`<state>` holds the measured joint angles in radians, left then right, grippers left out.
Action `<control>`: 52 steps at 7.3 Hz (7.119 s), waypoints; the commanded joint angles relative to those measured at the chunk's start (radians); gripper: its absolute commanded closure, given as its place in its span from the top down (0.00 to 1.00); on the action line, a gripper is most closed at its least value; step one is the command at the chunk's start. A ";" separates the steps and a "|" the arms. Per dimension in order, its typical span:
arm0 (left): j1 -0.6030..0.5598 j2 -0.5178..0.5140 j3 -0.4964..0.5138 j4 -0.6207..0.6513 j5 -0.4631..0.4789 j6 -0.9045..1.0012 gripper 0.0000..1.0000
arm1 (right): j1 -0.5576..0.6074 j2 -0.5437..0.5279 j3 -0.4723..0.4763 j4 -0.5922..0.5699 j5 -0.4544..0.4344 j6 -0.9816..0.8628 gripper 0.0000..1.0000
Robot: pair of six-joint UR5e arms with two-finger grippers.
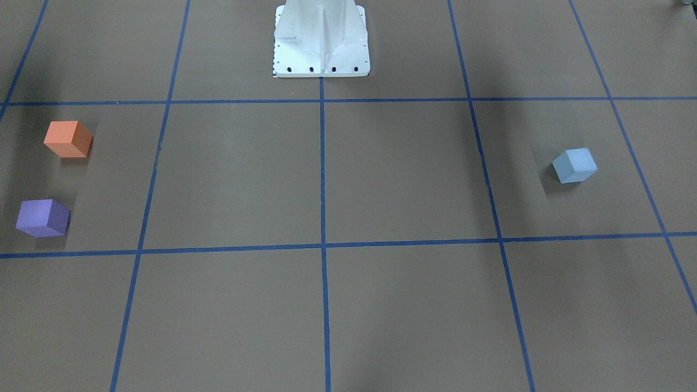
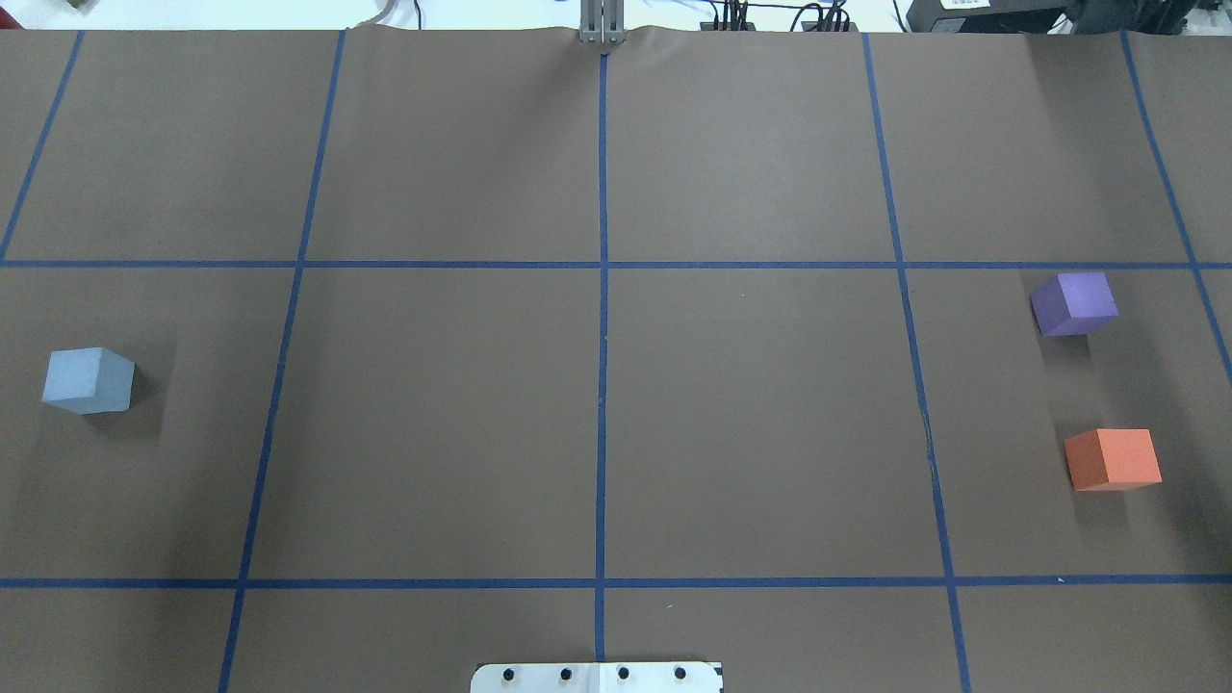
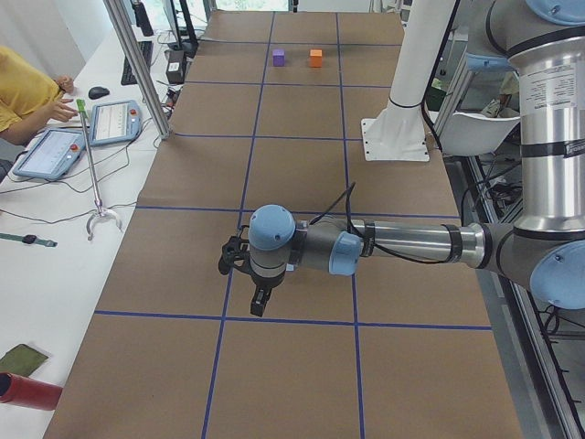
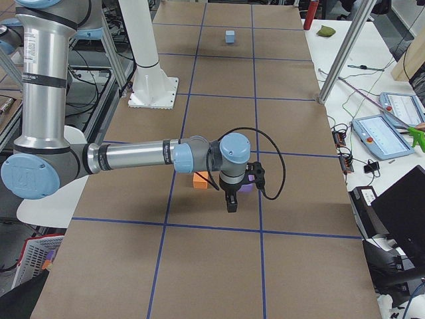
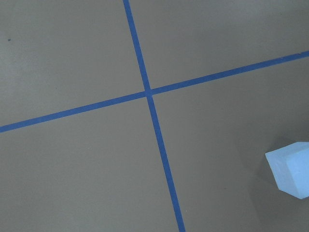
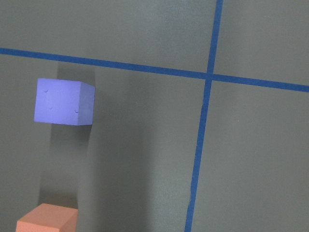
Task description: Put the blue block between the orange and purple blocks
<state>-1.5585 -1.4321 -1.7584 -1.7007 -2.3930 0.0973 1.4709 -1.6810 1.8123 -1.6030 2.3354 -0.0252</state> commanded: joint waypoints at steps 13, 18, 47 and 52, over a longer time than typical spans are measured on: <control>0.377 -0.031 0.023 -0.292 -0.028 -0.774 1.00 | -0.040 0.004 -0.024 0.000 0.015 0.002 1.00; 0.495 -0.121 0.135 -0.287 -0.017 -0.811 1.00 | -0.046 0.004 -0.024 0.001 0.018 0.002 1.00; 1.200 -1.407 0.793 -0.077 0.633 -1.357 0.00 | -0.067 0.018 -0.028 0.052 0.073 0.001 1.00; 1.204 -1.404 0.813 -0.106 0.633 -1.361 0.73 | -0.067 0.018 -0.022 0.054 0.117 0.004 1.00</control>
<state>-0.3549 -2.8387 -0.9461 -1.7960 -1.7595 -1.2628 1.4036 -1.6628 1.7882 -1.5499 2.4401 -0.0222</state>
